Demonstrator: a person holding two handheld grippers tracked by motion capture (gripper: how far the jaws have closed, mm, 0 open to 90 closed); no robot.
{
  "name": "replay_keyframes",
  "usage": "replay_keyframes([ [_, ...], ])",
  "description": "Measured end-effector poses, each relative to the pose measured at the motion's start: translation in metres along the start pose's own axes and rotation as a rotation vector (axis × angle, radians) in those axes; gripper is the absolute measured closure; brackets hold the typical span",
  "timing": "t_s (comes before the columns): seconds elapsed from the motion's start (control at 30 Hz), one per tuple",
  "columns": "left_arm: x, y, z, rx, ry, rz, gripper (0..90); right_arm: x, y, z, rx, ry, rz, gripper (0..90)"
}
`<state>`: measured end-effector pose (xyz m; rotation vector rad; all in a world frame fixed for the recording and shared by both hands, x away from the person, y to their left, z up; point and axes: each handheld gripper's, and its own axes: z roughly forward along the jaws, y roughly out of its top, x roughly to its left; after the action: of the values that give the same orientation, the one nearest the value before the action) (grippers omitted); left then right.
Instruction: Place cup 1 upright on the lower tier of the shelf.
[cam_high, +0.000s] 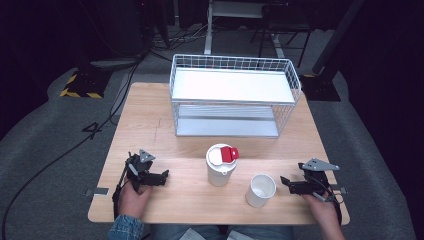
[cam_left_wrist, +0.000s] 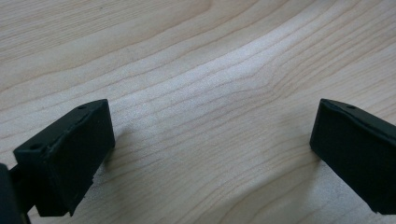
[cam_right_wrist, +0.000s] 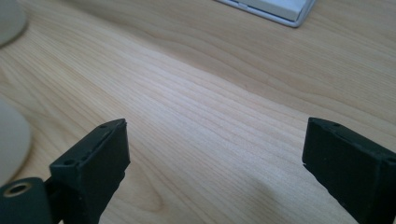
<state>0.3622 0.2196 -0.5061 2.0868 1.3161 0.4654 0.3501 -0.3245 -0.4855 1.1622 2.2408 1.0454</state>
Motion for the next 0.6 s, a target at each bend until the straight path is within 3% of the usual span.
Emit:
replay_keyframes([
  [0.1,0.000,0.000,0.000,0.000,0.000,0.000,0.4,0.001,0.001,-0.009,-0.040,0.047,0.043,8.3],
  [0.43,0.000,0.000,0.000,0.000,0.000,0.000,0.4,0.014,0.004,-0.036,-0.092,0.077,0.026,8.3],
  [0.6,0.000,0.000,0.000,0.000,0.000,0.000,0.4,0.021,0.004,-0.044,-0.107,0.114,0.005,8.3],
])
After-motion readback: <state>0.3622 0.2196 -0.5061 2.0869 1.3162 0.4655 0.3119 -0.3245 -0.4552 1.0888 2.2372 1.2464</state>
